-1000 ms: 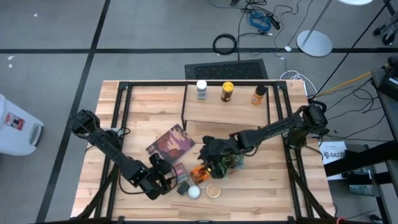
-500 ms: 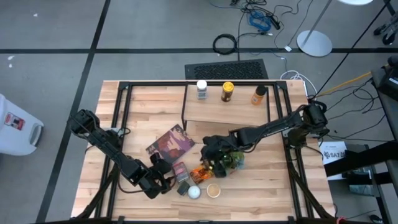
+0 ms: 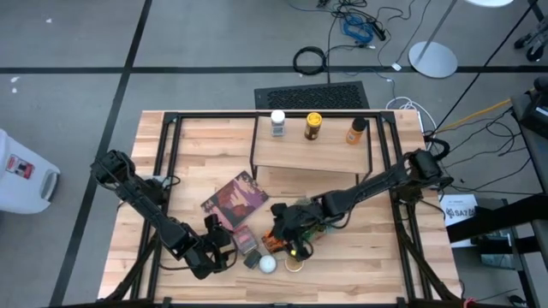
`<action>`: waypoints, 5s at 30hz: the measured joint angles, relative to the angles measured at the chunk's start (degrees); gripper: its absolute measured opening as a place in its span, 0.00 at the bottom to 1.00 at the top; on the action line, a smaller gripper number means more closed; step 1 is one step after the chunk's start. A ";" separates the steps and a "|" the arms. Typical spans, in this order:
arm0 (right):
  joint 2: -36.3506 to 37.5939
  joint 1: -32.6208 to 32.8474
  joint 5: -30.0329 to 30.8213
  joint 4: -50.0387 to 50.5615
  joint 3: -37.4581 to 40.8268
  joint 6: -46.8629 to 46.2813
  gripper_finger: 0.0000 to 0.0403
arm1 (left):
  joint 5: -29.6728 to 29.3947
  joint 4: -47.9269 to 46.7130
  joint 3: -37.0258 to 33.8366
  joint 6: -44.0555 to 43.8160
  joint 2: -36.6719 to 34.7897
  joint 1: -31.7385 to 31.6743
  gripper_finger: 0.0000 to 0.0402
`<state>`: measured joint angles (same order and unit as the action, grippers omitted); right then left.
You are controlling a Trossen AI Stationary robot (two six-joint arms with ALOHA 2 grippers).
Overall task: Shelf spices
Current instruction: Put the red seasoning can on the shelf, then put the black seasoning can on the shelf
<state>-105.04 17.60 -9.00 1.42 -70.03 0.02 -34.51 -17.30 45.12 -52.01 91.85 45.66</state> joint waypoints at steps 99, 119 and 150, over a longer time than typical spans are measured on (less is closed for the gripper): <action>-0.95 -8.85 20.73 70.45 -60.62 6.79 0.28 | -7.27 1.00 0.13 -0.07 -0.09 0.99 0.72; 2.06 -21.82 19.29 75.45 -60.55 6.50 0.28 | -10.74 6.73 0.13 4.48 -0.09 0.97 0.72; 14.64 -32.26 8.57 82.44 -56.21 7.56 0.28 | -10.85 6.76 0.13 4.44 -0.09 0.97 0.72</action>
<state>-90.40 -14.66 -0.42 83.86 -126.24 7.57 -45.36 -10.54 45.25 -47.57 91.77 46.63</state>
